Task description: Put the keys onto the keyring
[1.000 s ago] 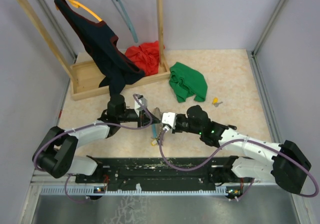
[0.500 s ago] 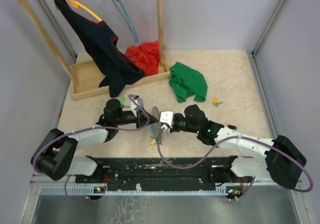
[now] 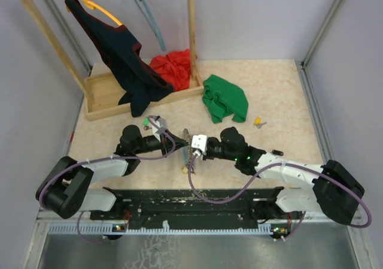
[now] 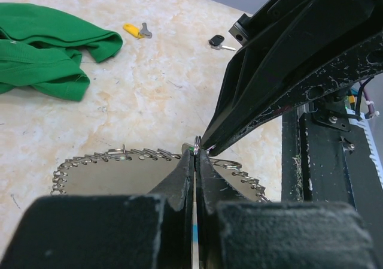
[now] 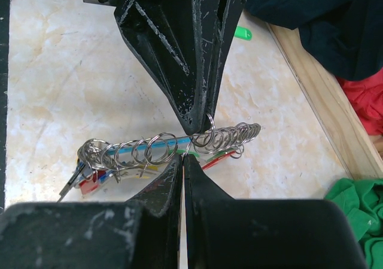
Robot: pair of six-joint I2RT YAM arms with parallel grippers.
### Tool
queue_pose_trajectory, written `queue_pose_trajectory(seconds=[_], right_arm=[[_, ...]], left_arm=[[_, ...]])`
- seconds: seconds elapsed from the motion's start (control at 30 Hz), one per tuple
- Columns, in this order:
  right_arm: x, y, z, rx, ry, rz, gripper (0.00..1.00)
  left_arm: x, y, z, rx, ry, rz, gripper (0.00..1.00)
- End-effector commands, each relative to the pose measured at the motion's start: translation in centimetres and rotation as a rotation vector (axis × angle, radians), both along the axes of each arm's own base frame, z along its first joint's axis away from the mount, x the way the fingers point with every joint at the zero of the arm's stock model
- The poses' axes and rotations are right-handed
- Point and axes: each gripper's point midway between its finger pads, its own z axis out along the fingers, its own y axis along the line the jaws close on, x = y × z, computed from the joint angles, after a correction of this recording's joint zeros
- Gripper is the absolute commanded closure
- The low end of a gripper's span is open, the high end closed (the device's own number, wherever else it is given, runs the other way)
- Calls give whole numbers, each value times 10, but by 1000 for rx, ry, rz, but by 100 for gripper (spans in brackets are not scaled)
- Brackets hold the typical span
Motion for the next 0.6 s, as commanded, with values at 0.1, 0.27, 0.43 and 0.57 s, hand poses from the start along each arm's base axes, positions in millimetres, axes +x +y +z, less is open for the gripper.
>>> queue_pose_trajectory(seconds=[0.1,0.27,0.43,0.57], right_arm=[[5,6,30,22,-73,11,100],[12,8,47,5,-119,12,100],[14,8,55,-28,-135,19,100],[14,9,60,-46,-142,36,100]], left_arm=[[9,4,19,-36,-100,41,97],[8,7,10,9,-99,35,77],[6,10,7,33,-110,25,69],[2,8,7,58,-132,-26,62]])
